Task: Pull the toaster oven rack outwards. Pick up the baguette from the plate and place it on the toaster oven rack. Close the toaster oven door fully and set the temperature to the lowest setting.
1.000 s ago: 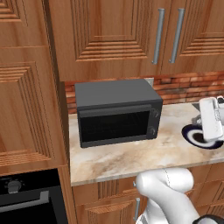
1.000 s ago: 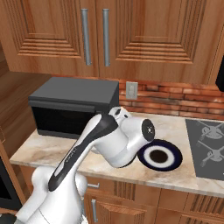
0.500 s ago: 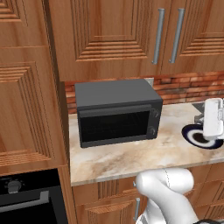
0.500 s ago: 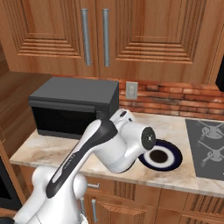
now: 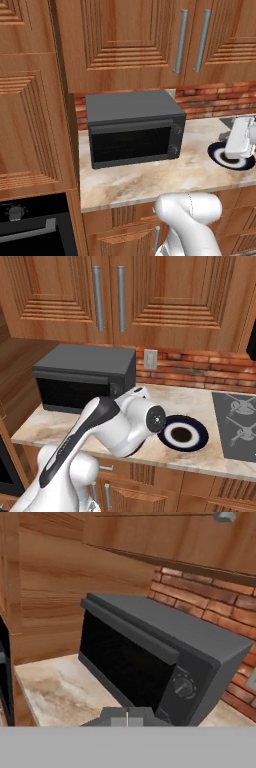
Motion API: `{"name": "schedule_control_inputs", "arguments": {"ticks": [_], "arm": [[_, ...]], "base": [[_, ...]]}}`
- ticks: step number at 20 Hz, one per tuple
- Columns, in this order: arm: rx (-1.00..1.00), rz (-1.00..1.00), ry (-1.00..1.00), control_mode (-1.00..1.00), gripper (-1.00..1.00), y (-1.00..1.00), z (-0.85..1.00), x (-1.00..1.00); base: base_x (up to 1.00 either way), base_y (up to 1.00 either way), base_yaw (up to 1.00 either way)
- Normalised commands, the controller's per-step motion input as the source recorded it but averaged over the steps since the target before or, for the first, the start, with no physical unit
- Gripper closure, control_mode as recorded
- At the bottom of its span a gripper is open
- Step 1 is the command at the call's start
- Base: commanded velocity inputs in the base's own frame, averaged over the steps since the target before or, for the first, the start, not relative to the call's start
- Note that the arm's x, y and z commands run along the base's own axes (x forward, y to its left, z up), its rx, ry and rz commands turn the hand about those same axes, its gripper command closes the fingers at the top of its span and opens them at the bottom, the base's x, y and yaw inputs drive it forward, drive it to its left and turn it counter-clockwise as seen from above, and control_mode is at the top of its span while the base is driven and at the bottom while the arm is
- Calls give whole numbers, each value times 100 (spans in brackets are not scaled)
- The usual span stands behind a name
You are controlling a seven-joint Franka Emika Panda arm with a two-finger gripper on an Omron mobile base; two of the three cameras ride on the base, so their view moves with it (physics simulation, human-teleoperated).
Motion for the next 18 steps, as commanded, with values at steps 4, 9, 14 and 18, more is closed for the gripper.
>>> {"name": "schedule_control_inputs", "arguments": {"ticks": [4,9,14,18], "arm": [[12,-9,13,-100,100,0,0,0],[10,-10,10,-100,100,2,0,0],[7,-17,1,-100,100,8,0,-1],[5,-18,0,-100,100,12,0,-3]], "base": [[0,0,0],[0,0,0],[0,0,0],[0,0,0]]}}
